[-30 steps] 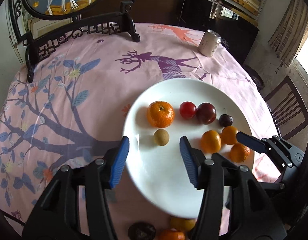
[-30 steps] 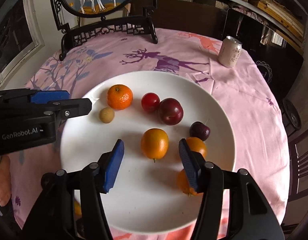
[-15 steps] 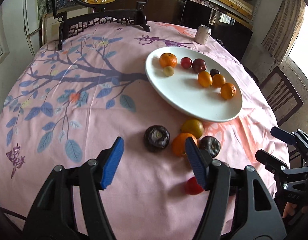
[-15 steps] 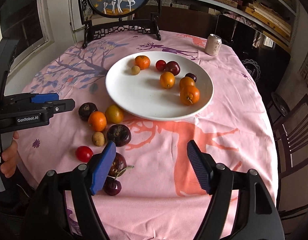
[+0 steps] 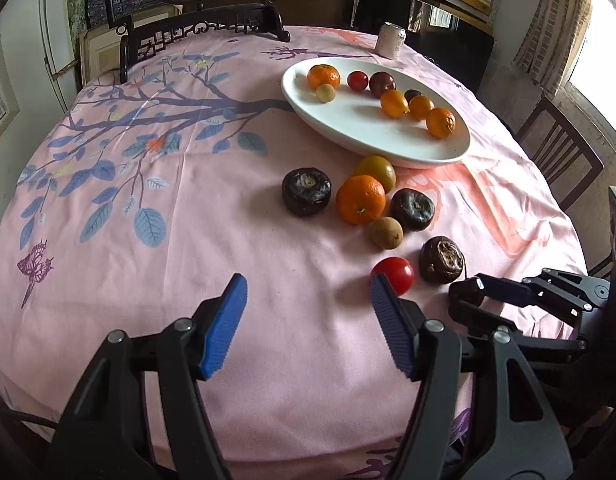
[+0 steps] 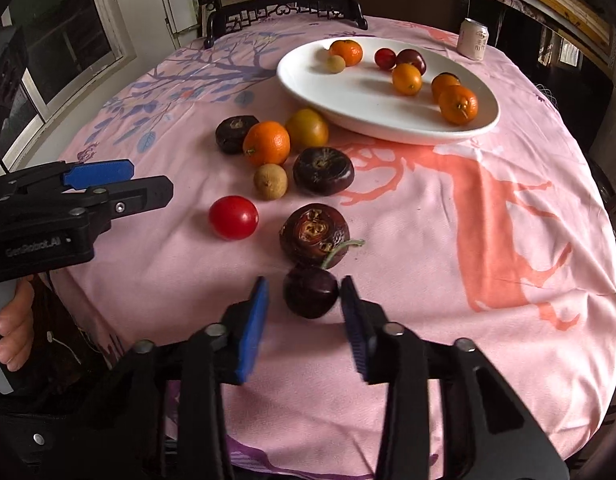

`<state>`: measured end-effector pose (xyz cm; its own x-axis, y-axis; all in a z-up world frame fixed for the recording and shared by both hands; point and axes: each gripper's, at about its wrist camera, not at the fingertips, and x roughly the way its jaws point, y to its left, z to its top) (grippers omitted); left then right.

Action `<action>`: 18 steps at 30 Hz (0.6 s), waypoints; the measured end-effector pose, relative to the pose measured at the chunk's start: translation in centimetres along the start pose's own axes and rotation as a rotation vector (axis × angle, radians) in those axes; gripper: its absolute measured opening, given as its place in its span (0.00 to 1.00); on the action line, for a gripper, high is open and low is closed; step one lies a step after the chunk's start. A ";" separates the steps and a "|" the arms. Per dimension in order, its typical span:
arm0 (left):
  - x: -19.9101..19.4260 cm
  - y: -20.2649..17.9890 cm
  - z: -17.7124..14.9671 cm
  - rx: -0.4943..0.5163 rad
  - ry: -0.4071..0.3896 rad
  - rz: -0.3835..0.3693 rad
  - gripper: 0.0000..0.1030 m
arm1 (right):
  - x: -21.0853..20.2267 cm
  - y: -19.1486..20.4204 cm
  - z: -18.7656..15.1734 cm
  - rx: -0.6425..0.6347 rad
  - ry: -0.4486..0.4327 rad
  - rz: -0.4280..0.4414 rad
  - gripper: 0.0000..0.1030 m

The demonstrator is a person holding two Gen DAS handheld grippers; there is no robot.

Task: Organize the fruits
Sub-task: 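Grasp a dark cherry with the right tool while the left tool grasps a red tomato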

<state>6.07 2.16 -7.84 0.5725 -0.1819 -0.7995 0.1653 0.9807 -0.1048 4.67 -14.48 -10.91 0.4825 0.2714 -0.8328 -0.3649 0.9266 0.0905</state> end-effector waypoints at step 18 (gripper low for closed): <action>4.6 -5.1 0.0 0.080 0.101 -0.096 0.37 | -4.3 -4.6 -1.5 0.119 -0.107 -0.118 0.27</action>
<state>7.85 -3.69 -10.99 0.4682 -0.2628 -0.8436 0.2814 0.9494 -0.1395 3.11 -20.26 -8.57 0.6005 0.1792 -0.7793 -0.2069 0.9762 0.0651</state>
